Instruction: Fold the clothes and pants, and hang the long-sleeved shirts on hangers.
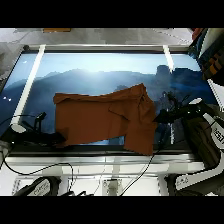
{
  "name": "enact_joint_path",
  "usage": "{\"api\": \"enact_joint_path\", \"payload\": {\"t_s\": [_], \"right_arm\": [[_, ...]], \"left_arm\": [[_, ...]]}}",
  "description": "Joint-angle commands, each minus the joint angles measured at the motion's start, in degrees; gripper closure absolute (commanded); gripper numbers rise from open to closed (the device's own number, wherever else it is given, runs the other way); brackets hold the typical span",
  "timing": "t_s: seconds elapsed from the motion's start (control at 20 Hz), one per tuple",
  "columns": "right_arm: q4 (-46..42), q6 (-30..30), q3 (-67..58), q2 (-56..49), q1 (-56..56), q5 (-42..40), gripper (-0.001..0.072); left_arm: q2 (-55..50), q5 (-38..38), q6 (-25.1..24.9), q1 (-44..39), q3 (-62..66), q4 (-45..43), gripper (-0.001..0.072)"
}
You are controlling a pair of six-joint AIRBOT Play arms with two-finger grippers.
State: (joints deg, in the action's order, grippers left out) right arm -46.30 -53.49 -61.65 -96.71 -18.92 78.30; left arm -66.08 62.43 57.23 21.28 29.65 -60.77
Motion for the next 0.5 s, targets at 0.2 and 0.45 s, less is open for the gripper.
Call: {"api": "enact_joint_path", "payload": {"t_s": [0.2,0.45], "right_arm": [[1.8,0.6,-1.1,1.4,0.0,0.2,0.0702],[1.8,0.7,-4.6,9.6,0.0,0.3,0.0703]], "left_arm": [[-3.8,1.0,-10.2,0.1,2.3,11.3,0.0689],[-2.7,11.2,-10.1,0.4,16.0,11.4,0.0691]]}}
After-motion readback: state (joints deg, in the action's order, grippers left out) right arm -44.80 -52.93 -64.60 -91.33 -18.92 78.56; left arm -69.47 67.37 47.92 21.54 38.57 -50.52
